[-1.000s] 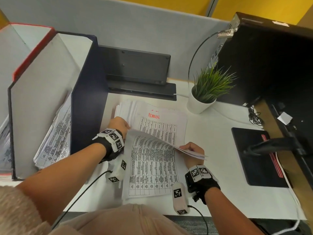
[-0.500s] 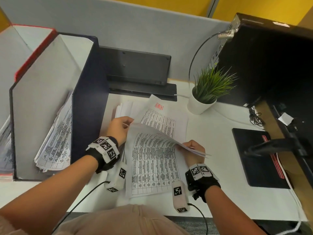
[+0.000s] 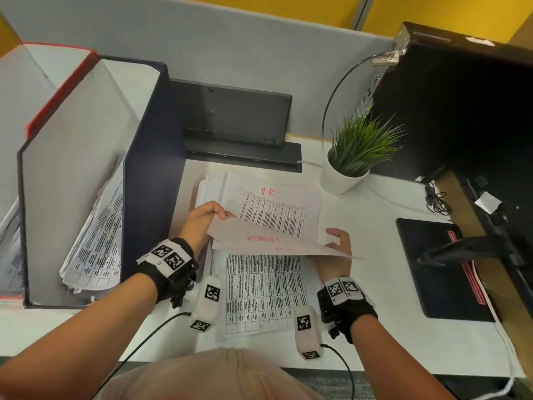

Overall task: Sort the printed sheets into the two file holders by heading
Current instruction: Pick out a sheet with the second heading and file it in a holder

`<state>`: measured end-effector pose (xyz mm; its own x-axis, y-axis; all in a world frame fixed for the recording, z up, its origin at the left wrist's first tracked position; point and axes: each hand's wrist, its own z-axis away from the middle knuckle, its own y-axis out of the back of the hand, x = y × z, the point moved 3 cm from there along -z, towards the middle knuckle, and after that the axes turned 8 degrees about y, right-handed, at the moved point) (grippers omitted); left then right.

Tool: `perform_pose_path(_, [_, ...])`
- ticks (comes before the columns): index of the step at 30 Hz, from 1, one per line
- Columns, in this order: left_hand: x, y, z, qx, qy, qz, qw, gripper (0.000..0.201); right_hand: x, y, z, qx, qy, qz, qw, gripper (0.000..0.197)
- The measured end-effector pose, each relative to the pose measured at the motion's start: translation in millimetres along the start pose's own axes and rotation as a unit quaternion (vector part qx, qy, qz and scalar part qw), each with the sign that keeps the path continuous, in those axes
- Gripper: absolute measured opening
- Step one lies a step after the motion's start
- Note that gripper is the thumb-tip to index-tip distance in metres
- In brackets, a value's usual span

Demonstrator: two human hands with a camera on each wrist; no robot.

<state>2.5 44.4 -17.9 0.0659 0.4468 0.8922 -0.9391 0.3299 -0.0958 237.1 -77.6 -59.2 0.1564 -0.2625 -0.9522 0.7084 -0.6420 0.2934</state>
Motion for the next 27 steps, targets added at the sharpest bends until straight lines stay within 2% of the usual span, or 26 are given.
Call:
perform_pose_path(4, [-0.9, -1.6, -5.2, -0.003, 0.016, -0.006, 1.0, 0.029, -7.6, -5.0, 0.6, -0.042, 0.037, 0.062, 0.996, 0.03])
perform_pose_path(6, [-1.5, -4.4, -5.7, 0.003, 0.033, 0.031, 0.999, 0.034, -10.0, -6.3, 1.4, -0.024, 0.029, 0.051, 0.998, 0.034])
perform_pose_path(8, [-0.6, -7.4, -5.0, -0.009, 0.028, 0.06, 0.998, 0.048, -14.9, -7.7, -0.6, -0.01, 0.027, 0.056, 0.998, 0.036])
perform_pose_path(10, [0.5, -12.0, -1.0, -0.048, 0.022, 0.047, 0.998, 0.055, -20.6, -9.4, -0.9, -0.008, 0.016, 0.039, 0.999, 0.041])
perform_pose_path(12, [1.8, -16.9, 6.7, -0.058, 0.009, -0.001, 0.998, 0.052, -28.4, -11.1, 0.5, 0.004, 0.029, 0.012, 1.0, 0.04])
perform_pose_path(15, [7.5, -22.9, 11.8, -0.004, -0.062, -0.156, 0.986, 0.047, -40.0, -13.0, 1.5, 0.032, 0.051, -0.013, 0.998, 0.033])
perform_pose_path(17, [16.7, -28.4, 15.5, 0.014, -0.114, -0.2, 0.973, 0.047, -50.0, -13.9, -0.5, 0.049, 0.063, -0.023, 0.997, 0.028])
perform_pose_path(20, [37.3, -33.2, 21.5, 0.041, -0.205, -0.206, 0.956, 0.045, -74.1, -13.0, -4.5, 0.086, 0.094, -0.078, 0.989, 0.022])
perform_pose_path(23, [56.9, -35.8, 27.7, 0.088, -0.28, -0.151, 0.944, 0.041, -108.7, -11.3, -3.2, 0.105, 0.145, -0.16, 0.971, 0.024])
perform_pose_path(25, [62.9, -35.8, 32.6, 0.121, -0.311, -0.117, 0.935, 0.038, -123.8, -11.5, -0.6, 0.097, 0.18, -0.2, 0.958, 0.025])
perform_pose_path(27, [62.2, -35.9, 35.6, 0.124, -0.318, -0.102, 0.934, 0.038, -126.4, -13.5, 3.9, 0.082, 0.19, -0.211, 0.955, 0.026])
